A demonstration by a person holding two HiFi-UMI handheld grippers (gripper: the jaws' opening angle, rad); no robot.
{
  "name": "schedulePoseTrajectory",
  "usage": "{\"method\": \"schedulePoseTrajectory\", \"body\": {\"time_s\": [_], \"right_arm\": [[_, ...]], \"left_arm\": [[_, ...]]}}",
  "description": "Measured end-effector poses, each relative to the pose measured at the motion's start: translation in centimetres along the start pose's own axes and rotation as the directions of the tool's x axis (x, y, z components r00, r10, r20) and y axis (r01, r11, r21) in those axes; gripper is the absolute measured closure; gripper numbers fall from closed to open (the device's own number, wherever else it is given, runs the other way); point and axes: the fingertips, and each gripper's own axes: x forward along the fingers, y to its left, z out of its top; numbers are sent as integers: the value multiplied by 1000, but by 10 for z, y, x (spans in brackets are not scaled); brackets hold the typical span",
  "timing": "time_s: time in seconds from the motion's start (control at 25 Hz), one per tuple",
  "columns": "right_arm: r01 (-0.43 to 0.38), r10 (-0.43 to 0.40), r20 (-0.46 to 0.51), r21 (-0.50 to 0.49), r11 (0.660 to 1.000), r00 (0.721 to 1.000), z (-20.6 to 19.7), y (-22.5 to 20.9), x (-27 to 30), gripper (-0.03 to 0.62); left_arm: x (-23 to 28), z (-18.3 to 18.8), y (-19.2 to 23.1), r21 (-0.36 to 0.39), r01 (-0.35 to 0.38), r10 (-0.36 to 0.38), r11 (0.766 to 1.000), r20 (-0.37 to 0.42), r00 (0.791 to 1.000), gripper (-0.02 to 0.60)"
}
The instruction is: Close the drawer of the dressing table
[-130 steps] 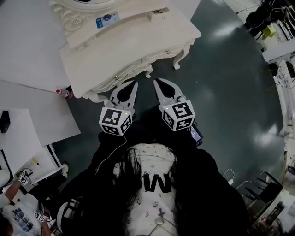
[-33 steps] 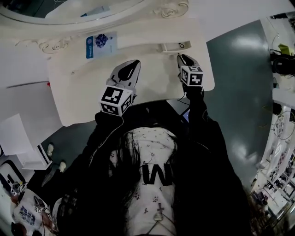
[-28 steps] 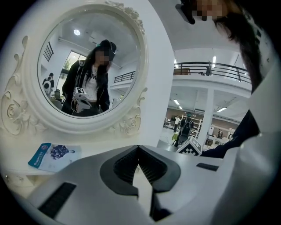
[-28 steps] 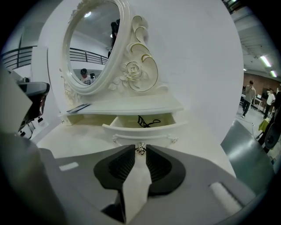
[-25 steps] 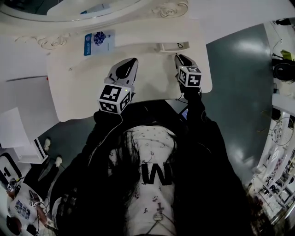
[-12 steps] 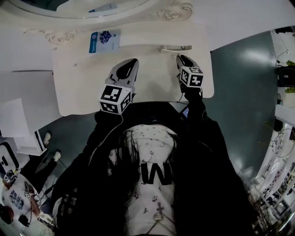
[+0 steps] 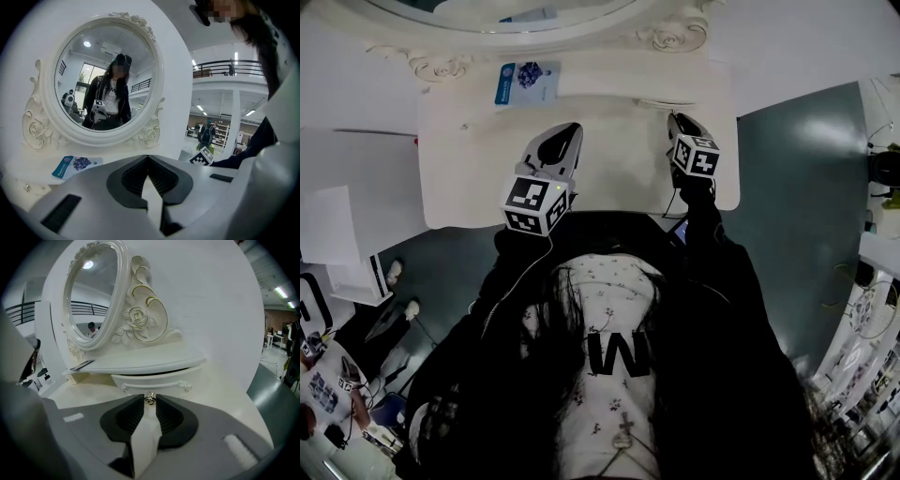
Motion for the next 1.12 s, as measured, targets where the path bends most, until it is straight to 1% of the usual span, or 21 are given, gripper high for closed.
{"method": "schedulePoseTrajectory", "body": {"time_s": [0.12,0.52,0.88,1.12], "right_arm": [[-1,1,0,4,1000,1000,1,1,3,507],[6,-7,-19,-15,1000,1000,7,-3,9,505],[-1,1,-7,-5,1000,1000,15,-4,15,496],[-6,6,-7,-5,1000,1000,16,-3,17,494]], "left_arm": [[-1,0,3,-7,-9,9,1000,3,1000,581],[-2,-1,-1,-15,-2,2,1000,4,1000,581],[-3,-3,4,-28,-18,18,999,-3,1000,581],[0,-5,2,-27,-9,9,1000,-10,1000,581]]}}
